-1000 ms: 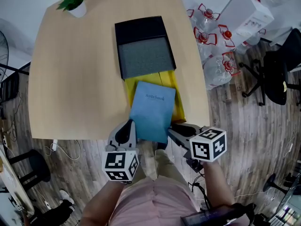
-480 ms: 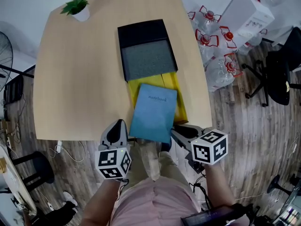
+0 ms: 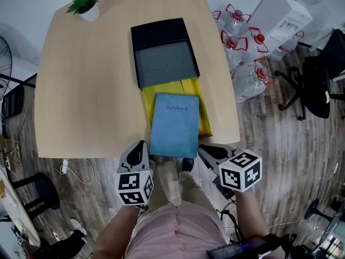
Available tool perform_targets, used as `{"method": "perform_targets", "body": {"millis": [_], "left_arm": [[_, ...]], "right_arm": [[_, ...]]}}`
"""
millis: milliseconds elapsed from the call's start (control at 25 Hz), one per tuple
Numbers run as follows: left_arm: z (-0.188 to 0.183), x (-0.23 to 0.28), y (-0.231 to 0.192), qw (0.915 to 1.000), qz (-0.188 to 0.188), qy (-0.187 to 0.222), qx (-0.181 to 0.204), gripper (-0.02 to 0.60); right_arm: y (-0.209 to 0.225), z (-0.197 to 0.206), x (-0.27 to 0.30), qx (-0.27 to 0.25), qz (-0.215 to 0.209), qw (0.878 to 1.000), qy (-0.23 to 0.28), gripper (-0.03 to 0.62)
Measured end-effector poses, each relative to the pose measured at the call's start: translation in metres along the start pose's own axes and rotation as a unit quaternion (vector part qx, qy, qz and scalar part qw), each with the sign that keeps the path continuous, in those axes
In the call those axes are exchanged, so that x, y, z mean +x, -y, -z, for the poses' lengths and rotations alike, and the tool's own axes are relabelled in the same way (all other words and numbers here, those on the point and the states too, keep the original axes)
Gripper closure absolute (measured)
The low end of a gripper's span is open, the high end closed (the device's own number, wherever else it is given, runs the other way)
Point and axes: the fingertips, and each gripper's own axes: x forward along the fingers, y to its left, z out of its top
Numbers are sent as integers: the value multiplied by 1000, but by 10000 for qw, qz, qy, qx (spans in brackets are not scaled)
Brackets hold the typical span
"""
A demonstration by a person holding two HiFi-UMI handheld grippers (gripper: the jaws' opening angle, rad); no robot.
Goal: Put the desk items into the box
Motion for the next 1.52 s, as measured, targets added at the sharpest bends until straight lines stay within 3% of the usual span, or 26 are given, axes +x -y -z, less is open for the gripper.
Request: {"method": "perform_targets", "body": {"millis": [200,560,760,840,1000,1080,1280,1520], "left_arm": [[10,0,26,9999,128,-64,28,571],[6,2,50,9999,112,19,94,572],[6,2,51,9999,87,39,76,571],[6,1,52,9999,68,60,58,571],[7,-2,52,9999,30,91,61,571],[7,-2,53,9999,36,86,59,571],[6,-2,54,9999,91,93,67,571],[7,-1,55,9998,188,84,59,571]], "right_arm": [[18,-1,-15,95,293,9992,245,577],[25,-1,-34,18,378,9984,418,580],[26,7,-37,-107,378,9990,205,588],[19,14,-36,-296,262,9992,-27,588],[-15,32,-27,-595,-491,9959,-480,588],[-26,33,-19,-649,-585,9949,-501,588],[-31,21,-4,-551,-336,9977,-198,588],[-26,18,4,-766,-54,9968,-238,588]]}}
